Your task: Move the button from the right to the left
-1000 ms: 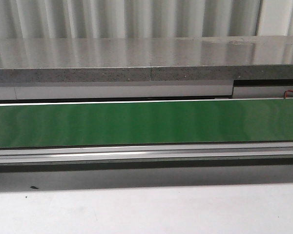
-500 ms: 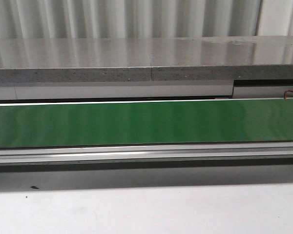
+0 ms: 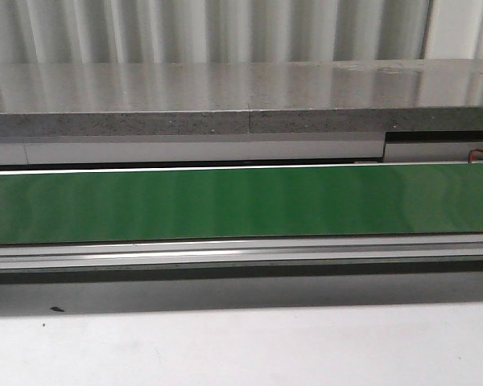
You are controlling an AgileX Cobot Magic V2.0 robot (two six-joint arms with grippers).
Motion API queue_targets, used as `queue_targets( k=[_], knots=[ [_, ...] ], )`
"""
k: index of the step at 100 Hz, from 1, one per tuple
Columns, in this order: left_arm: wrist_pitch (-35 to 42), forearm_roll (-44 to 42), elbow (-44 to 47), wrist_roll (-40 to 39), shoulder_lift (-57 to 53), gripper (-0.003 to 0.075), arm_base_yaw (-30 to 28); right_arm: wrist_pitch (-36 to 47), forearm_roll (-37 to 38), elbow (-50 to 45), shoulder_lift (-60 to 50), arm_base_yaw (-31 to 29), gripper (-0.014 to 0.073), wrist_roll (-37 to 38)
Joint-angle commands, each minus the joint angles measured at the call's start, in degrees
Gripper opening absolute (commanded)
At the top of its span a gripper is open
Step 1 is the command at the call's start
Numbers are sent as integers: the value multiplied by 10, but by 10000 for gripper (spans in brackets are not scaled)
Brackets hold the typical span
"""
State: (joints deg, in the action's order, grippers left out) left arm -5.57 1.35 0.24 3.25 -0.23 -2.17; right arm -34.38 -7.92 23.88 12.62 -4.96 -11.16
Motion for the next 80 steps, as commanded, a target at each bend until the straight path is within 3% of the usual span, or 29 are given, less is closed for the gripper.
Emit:
queue_targets(
  k=[1, 17, 32, 55, 72, 80],
  knots=[
    [43, 1, 22, -5, -18, -20, 4, 42, -3, 14, 5, 2, -68, -5],
    [43, 1, 22, -5, -18, -20, 4, 52, -3, 6, 3, 1, -68, -5],
    [43, 1, 22, -5, -18, -20, 4, 162, 18, -48, -12, 1, -68, -2],
    [43, 1, 22, -5, -18, -20, 4, 309, 133, -166, -65, 2, -68, 168],
    [43, 1, 22, -5, -18, -20, 4, 391, 133, -240, -111, 2, -68, 171],
    [43, 1, 22, -5, -18, -20, 4, 372, 134, -243, -138, 2, -68, 171]
  ],
)
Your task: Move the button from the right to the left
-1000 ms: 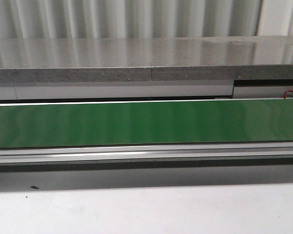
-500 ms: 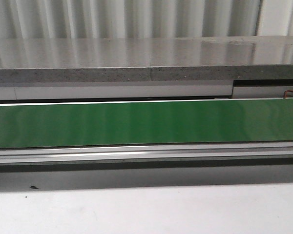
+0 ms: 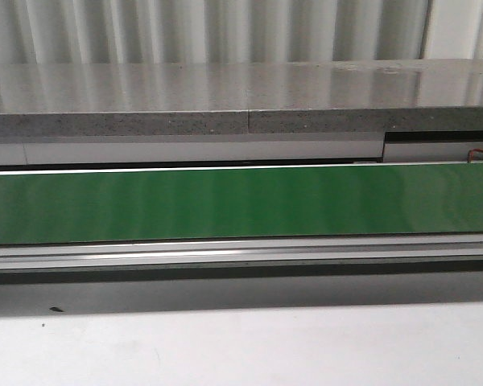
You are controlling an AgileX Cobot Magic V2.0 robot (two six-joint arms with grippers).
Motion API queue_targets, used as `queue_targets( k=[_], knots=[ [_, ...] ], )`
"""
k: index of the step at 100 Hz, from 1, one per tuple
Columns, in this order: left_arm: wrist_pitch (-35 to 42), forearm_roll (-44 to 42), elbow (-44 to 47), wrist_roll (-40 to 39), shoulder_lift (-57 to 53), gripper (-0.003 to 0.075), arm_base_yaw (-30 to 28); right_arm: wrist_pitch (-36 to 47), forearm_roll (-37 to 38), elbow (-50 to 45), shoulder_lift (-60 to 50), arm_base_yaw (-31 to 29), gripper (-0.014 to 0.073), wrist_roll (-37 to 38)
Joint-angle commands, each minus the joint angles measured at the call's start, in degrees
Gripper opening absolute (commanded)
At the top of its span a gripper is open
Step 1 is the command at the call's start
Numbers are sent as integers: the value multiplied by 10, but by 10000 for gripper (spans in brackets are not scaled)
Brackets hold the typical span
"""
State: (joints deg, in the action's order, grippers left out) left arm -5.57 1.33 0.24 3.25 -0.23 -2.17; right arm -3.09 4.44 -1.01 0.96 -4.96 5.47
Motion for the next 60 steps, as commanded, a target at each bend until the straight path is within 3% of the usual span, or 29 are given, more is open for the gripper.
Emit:
queue_targets(
  k=[1, 60],
  knots=[
    [43, 1, 22, -5, -18, -20, 4, 59, 11, 6, -24, 2, -68, 5],
    [43, 1, 22, -5, -18, -20, 4, 63, 11, 6, -28, 2, -68, 5]
  ],
)
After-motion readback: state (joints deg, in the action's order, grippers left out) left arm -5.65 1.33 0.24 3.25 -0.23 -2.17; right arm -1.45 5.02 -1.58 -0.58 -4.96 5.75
